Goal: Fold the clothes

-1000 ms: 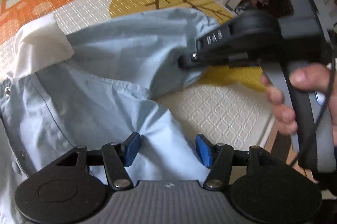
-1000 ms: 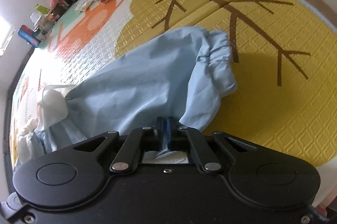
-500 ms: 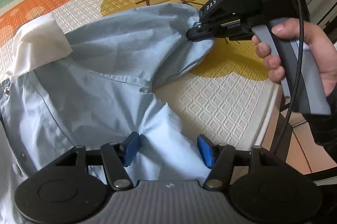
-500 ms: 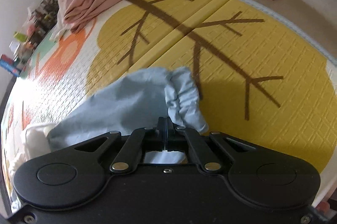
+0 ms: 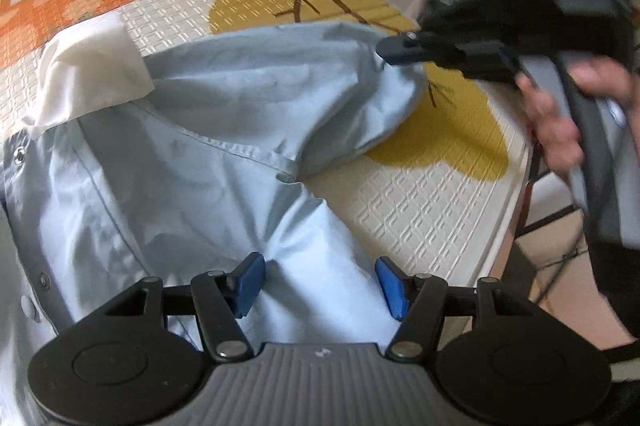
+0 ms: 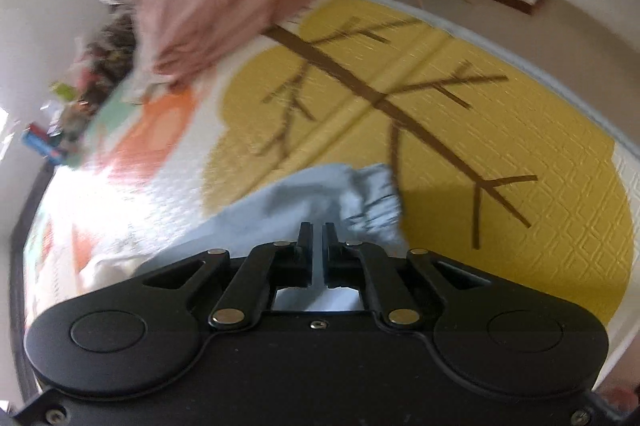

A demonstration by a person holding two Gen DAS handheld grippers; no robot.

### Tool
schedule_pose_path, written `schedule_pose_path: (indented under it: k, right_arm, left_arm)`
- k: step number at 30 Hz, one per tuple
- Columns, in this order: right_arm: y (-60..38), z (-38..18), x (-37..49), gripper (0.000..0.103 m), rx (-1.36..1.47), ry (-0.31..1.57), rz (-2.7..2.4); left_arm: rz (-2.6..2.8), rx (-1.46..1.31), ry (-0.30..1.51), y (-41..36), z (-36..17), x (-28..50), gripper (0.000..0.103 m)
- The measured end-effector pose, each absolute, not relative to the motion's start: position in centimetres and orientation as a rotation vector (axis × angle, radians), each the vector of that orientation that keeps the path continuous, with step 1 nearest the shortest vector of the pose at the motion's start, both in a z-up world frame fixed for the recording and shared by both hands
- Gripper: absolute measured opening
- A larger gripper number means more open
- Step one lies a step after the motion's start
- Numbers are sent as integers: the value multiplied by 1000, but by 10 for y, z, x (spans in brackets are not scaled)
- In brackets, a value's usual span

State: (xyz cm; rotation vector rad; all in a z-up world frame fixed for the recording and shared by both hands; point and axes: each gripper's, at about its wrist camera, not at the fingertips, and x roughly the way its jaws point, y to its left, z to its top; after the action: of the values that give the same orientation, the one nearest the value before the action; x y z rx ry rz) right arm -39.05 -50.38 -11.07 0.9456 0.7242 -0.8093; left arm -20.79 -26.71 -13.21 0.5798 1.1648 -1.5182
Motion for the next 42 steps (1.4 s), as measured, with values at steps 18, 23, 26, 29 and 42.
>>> schedule_pose_path:
  k: [18,23,26,29,42]
  right_arm:
    - [-388,-101,-348,5,784,899,-446]
    - [-372,-116,-349,5,755,980,-440]
    - [-362,-126,-350,2,738,1028,-436]
    - [-352,-135,-351,1,719,1076,-431]
    - [-339,-129,-388,0,715,1090,-429]
  left_arm:
    - [-1328,513,1182,-291,-140,-137,57]
    - [-1288,543,1180,-299,-148,-138,56]
    - [-1252,539,1188,-303,-149,-132,51]
    - [-1224,517,1218,-307,-150,-123,48]
    - [-1204,522,1231,-311,-150,-117,38]
